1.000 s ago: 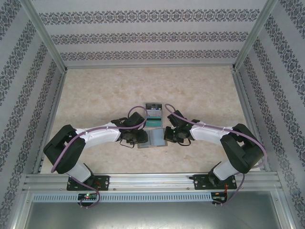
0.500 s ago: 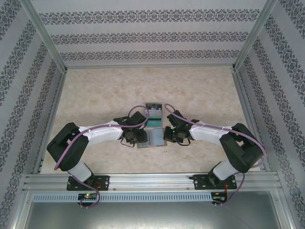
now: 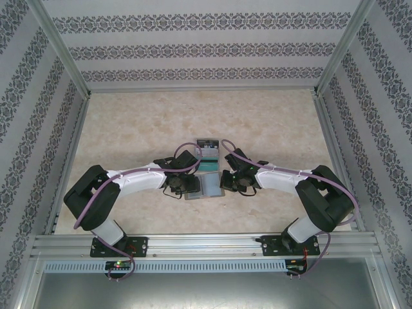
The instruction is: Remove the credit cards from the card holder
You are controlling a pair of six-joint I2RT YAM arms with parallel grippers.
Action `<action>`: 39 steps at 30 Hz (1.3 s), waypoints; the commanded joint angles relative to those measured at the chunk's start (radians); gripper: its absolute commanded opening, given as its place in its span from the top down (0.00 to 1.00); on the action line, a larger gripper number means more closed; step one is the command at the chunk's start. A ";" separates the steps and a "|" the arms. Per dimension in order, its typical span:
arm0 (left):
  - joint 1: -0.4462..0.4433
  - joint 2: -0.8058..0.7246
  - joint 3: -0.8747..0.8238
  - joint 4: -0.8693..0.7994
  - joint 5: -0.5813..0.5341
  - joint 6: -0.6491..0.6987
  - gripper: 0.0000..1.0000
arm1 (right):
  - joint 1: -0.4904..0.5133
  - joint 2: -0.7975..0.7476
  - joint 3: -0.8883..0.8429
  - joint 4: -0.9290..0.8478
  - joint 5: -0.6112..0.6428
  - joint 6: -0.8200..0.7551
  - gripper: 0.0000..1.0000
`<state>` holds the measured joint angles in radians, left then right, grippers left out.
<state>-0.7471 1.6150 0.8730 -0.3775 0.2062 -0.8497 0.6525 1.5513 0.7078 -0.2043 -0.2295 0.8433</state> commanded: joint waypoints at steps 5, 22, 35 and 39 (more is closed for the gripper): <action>-0.016 -0.032 -0.010 0.092 0.071 0.039 0.52 | 0.011 0.050 -0.006 -0.026 0.017 0.017 0.95; -0.023 -0.036 0.034 0.076 0.094 0.075 0.09 | 0.011 0.053 -0.007 -0.027 0.022 0.019 0.94; -0.035 -0.034 0.094 0.001 0.073 0.112 0.00 | -0.003 0.019 -0.008 -0.038 0.035 0.010 0.87; -0.035 -0.032 0.090 -0.005 0.072 0.119 0.00 | -0.017 0.002 -0.007 -0.049 0.032 -0.004 0.84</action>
<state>-0.7727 1.5894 0.9451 -0.3386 0.2852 -0.7616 0.6498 1.5543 0.7113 -0.2054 -0.2302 0.8463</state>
